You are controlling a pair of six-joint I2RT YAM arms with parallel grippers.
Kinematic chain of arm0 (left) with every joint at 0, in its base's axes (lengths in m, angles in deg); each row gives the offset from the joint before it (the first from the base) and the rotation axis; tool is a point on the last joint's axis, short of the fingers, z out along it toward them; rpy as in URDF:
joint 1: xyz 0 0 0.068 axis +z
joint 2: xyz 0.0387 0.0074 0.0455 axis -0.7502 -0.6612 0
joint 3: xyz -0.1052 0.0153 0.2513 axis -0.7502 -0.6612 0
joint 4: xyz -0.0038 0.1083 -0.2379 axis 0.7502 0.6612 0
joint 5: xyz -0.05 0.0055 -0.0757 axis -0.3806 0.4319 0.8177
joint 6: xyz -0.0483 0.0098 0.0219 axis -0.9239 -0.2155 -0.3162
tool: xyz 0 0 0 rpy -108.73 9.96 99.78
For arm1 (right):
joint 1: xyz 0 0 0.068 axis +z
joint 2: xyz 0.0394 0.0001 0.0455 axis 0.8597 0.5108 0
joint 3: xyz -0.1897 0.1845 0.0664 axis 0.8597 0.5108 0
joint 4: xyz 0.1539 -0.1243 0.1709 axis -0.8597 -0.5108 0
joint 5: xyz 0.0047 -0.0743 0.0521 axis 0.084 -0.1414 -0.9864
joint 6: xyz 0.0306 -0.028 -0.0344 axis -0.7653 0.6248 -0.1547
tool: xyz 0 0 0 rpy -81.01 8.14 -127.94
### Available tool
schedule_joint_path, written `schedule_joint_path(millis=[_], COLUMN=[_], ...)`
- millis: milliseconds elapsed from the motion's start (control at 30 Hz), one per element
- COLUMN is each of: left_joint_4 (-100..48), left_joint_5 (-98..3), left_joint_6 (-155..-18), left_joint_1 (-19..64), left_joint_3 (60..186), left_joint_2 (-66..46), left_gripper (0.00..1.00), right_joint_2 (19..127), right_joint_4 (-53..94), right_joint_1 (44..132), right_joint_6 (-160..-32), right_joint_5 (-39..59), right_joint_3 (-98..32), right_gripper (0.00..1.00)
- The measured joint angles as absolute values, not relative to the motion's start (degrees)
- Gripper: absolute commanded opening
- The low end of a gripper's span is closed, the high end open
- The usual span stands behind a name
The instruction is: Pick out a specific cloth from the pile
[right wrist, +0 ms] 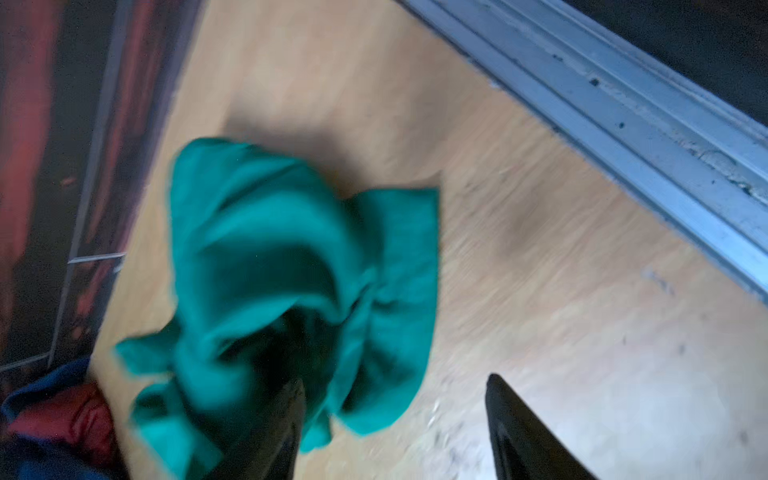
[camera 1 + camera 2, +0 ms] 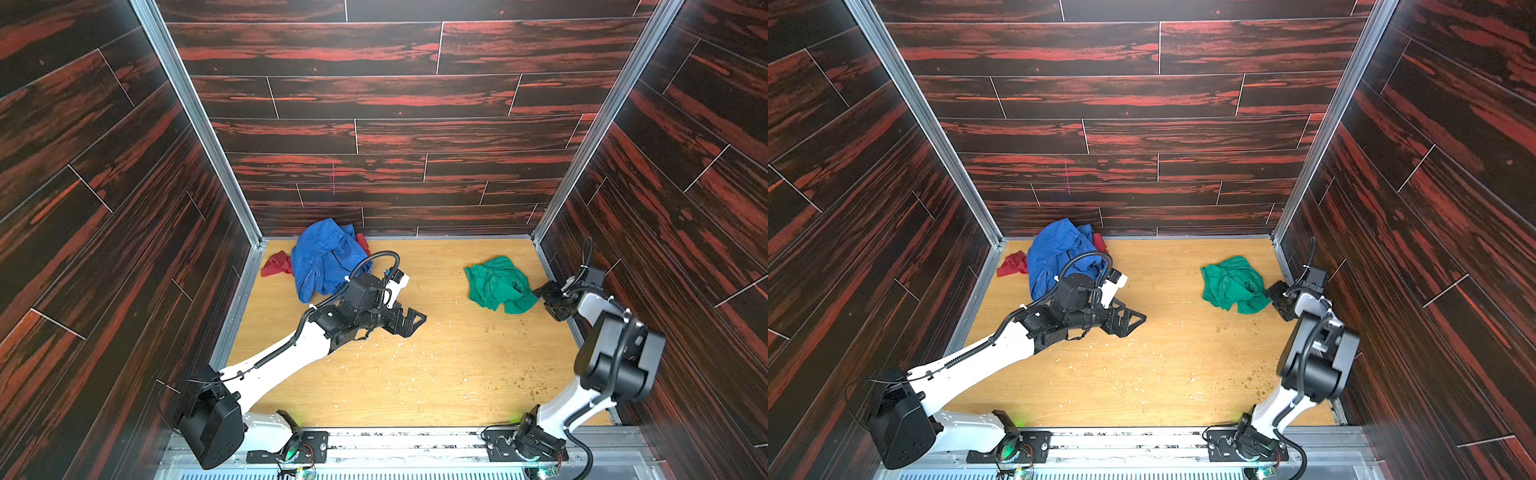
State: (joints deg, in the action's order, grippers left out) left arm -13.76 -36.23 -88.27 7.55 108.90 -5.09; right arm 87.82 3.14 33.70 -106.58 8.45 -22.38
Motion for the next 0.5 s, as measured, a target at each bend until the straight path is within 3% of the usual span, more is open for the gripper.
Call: schedule_joint_path(millis=[267, 500], left_joint_4=[-12.56, -12.43], left_joint_5=[-37.61, -38.09], left_joint_6=[-87.03, -86.59], left_joint_1=[7.55, 7.55], left_joint_3=[107.74, 107.74], left_joint_2=[-4.46, -4.41], left_gripper=[0.99, 0.99], right_joint_2=[95.95, 100.06], right_joint_4=[2.87, -0.16], right_joint_1=[33.65, 33.65], right_joint_6=[-105.88, -105.16], right_joint_5=[9.65, 10.40], right_joint_3=[-28.00, -33.59], right_gripper=[0.66, 0.57])
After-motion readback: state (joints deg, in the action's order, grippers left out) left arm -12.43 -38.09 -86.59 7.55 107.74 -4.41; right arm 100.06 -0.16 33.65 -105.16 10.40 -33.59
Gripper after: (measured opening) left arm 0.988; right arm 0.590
